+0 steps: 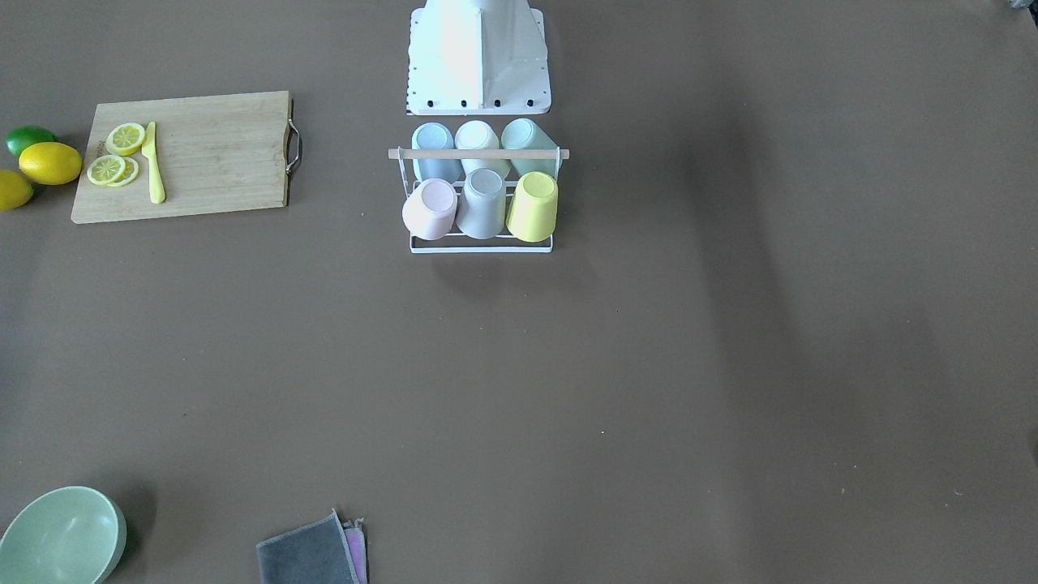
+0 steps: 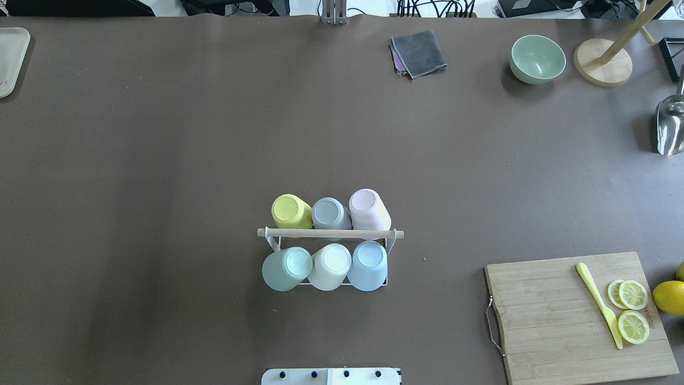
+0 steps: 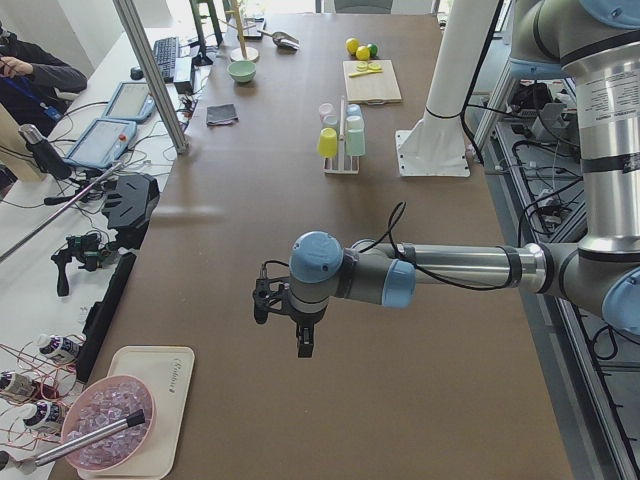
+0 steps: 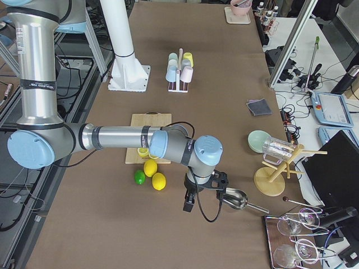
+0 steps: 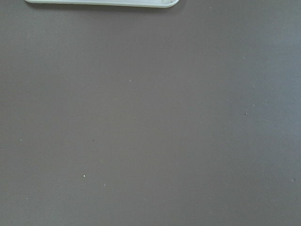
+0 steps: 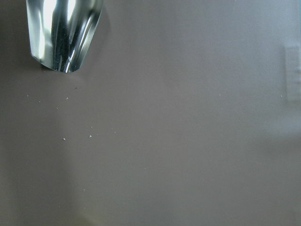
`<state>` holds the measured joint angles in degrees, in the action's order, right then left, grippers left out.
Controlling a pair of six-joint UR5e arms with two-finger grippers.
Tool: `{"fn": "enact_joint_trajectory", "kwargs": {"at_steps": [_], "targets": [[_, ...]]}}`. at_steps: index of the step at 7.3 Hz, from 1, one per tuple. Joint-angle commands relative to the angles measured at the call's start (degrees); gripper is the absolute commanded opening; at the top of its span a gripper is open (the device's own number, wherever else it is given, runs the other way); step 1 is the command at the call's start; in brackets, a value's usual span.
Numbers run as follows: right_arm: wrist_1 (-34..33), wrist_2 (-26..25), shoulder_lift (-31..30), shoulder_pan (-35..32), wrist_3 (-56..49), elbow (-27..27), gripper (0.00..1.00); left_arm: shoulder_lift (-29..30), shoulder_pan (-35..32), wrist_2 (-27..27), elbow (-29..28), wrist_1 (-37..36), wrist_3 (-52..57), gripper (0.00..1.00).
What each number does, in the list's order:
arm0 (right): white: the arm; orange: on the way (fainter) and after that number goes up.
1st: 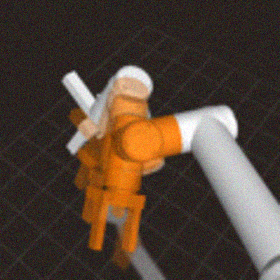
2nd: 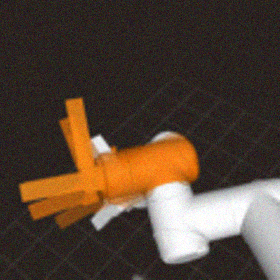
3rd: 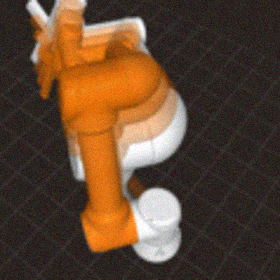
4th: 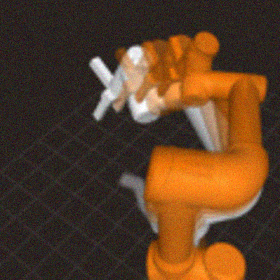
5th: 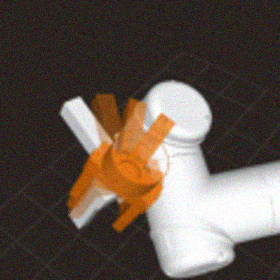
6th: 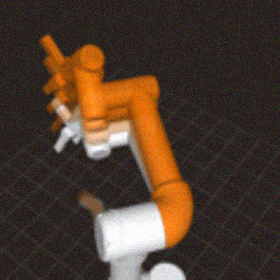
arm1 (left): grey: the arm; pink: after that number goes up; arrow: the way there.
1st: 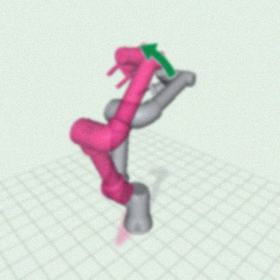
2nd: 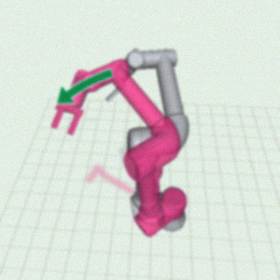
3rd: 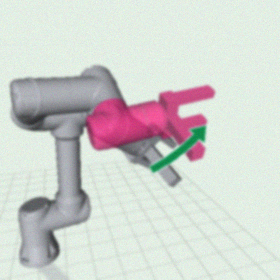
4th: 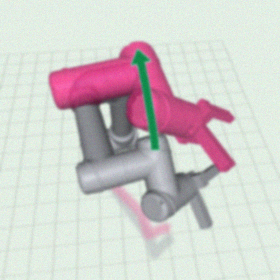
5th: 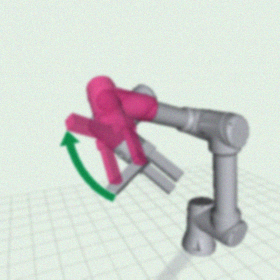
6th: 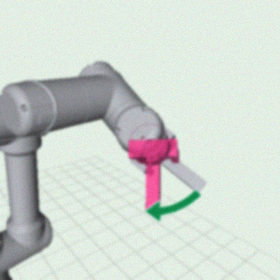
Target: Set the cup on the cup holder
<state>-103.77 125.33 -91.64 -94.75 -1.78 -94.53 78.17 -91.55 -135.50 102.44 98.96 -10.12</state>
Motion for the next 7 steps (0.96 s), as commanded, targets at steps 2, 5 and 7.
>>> {"fn": "enact_joint_trajectory", "kwargs": {"at_steps": [2, 5, 7], "targets": [[0.6, 0.3, -0.1, 0.0, 0.6, 0.0, 1.00, 0.5, 0.1, 0.1, -0.8, 0.2, -0.1, 0.99], [1.4, 0.3, -0.5, 0.0, -0.6, -3.4, 1.00, 0.4, 0.0, 0.0, -0.2, 1.7, 0.0, 0.99], [11.0, 0.6, -7.4, 0.0, -1.9, -6.3, 1.00, 0.3, -0.2, 0.0, -0.1, 2.1, -0.1, 0.99]]}}
